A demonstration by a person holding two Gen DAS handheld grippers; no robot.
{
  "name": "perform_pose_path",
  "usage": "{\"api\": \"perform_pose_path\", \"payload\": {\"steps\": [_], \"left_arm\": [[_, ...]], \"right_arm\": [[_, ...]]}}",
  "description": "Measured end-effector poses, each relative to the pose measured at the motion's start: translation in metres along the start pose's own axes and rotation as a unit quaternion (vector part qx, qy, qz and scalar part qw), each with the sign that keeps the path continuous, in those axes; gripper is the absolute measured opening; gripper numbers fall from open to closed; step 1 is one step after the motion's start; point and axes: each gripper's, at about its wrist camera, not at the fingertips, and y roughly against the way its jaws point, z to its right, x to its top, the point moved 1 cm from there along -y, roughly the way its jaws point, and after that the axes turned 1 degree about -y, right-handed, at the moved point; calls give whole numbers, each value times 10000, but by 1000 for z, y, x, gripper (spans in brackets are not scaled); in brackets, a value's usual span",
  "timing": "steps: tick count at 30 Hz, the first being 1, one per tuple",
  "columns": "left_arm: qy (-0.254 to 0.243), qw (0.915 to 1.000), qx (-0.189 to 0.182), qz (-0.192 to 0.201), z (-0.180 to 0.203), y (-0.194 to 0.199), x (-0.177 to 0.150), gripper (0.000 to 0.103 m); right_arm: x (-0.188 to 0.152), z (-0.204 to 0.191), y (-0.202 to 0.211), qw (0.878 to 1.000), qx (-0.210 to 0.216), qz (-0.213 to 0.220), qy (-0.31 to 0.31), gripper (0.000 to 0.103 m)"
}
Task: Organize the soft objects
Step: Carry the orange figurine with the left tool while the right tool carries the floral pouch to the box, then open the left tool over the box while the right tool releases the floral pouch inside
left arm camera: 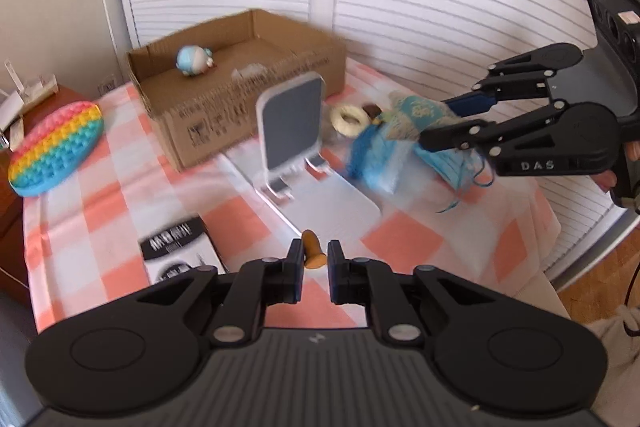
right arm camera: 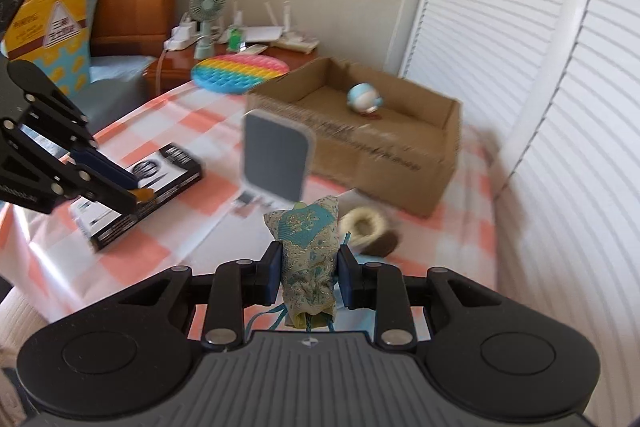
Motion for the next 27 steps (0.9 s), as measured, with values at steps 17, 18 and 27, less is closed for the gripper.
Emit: {"api": "perform_pose_path", "payload": {"steps": [17,18,27], "left_arm": [[159,9982,495,305,-80,-76,134,11],[296,9977,506,326,-87,-86,141,16],[942,9922,634,508,-125,-105,148,88]], "right_arm": [[105,76,-64,9983,-262,315,-407,33],[110,78,-71,9983,-257,296,-431,33],[156,100,-130,9972,-157,148,-715,33]]}}
